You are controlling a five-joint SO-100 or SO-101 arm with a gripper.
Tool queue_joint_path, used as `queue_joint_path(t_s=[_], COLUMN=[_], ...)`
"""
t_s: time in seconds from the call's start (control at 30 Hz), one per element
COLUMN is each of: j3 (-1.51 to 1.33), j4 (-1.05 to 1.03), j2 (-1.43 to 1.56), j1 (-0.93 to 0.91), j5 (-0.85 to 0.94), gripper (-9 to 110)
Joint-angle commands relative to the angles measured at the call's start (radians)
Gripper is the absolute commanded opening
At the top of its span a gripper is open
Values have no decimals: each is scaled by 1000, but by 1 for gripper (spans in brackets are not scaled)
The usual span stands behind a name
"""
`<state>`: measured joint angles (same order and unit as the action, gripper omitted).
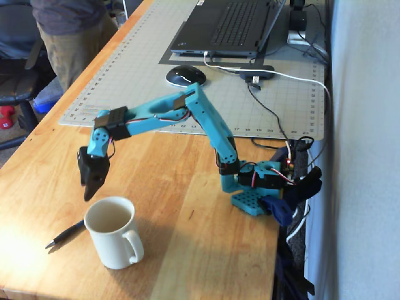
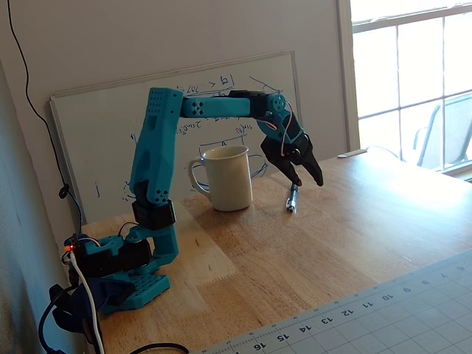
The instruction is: Grasp a pen and put it in a mug.
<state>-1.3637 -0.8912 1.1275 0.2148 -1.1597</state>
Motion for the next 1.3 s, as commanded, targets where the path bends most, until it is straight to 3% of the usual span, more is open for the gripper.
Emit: queue_joint_path(t_s=[0.0, 0.93, 1.27], j3=[114, 95, 98], j4=[18, 6, 5], j2=[-11, -106, -104], j1=[60, 124, 121], j5=[-11, -8, -11], gripper=[20, 19, 1])
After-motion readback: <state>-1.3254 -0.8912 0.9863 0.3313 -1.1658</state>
